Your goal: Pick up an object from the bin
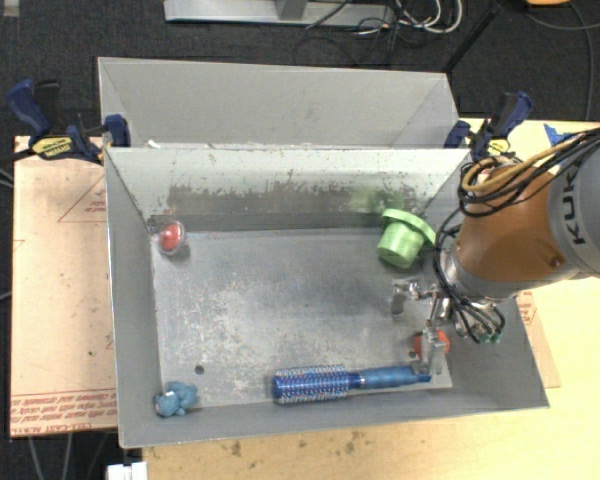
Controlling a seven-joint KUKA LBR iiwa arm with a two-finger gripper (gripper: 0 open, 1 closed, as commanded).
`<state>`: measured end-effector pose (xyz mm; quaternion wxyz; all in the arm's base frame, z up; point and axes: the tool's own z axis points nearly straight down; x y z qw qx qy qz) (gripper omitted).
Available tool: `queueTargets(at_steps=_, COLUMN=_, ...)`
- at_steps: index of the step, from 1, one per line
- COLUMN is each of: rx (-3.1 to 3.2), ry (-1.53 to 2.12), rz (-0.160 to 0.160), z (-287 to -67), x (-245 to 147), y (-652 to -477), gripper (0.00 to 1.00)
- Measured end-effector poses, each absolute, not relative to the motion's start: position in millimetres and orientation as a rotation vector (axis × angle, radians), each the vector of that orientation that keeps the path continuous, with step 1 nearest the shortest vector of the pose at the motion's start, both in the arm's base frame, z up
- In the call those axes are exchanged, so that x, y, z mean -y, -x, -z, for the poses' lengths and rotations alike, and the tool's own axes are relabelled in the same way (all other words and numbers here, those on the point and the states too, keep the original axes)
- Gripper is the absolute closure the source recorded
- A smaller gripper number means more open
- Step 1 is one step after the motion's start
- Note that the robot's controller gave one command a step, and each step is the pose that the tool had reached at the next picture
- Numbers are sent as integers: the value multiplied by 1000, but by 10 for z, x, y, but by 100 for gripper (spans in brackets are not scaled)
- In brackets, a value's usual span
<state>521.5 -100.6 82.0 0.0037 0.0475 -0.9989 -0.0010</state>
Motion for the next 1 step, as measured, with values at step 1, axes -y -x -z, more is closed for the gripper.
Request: queueTargets(at_steps=1, rx=3139, ry=-277, rz=-1, z=-712, x=1134, y=-4898, gripper=0)
